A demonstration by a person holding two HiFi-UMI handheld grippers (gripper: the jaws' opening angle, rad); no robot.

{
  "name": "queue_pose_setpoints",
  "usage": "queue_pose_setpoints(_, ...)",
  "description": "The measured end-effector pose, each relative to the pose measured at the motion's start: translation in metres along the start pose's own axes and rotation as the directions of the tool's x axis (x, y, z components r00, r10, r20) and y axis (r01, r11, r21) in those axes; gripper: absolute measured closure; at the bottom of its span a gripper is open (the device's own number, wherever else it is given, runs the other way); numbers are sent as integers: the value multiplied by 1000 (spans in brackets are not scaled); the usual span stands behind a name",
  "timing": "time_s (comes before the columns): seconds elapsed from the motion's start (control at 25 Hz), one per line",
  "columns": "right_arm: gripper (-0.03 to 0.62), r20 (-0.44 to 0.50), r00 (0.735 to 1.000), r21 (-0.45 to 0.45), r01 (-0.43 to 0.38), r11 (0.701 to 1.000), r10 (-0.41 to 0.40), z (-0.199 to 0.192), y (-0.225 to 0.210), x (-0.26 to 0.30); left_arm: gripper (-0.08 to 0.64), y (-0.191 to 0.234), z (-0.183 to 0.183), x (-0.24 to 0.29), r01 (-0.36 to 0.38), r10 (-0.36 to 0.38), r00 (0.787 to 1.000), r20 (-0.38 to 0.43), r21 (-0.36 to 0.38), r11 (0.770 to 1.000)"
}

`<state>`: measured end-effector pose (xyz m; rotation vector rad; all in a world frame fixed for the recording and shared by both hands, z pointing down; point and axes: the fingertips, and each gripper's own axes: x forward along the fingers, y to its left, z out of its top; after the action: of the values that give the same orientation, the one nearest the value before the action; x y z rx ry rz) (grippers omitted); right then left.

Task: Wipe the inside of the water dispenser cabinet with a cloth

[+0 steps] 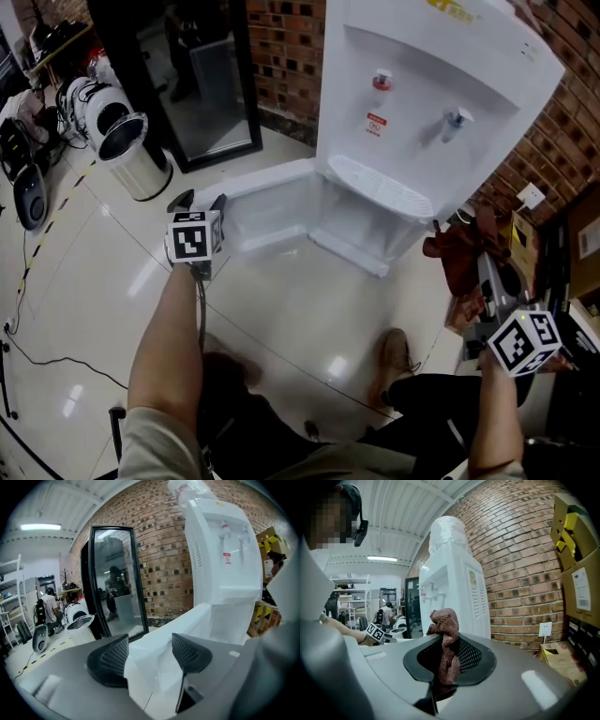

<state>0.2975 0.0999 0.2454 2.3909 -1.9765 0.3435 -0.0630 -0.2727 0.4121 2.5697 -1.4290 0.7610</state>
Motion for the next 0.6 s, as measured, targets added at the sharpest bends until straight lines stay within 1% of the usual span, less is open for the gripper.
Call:
queue_pose_setpoints(0.12, 528, 8, 1000, 10, -4, 1000, 4, 0, 2, 7, 241, 5, 1, 1, -1, 1, 1000, -2, 10, 1000)
queue_pose_setpoints(0.28, 528, 29, 1000, 30, -5, 1000, 4, 5, 3, 15, 233, 3, -4, 5, 35, -35, 999, -16, -23, 999)
queue_pose_setpoints(0.36, 528, 38, 999, 25, -17, 1000, 16, 8, 9, 19, 233, -4, -11, 8, 67, -67, 997, -42, -1, 998)
queue_pose_setpoints(0.44, 528, 42, 999, 18, -26, 999, 25, 10, 13, 20, 233, -7, -13, 7, 75, -73, 996, -54, 23, 997)
queue_pose_setpoints(0.52, 528, 45, 998, -9, -35, 999, 35, 13, 17, 19, 233, -7, -12, 2, 79, -77, 996, -54, 18, 997)
queue_pose_setpoints(0.6, 528, 49, 998, -21, -31, 999, 32, 16, 15, 16, 233, -9, -14, -5, 100, -99, 993, -63, 21, 995)
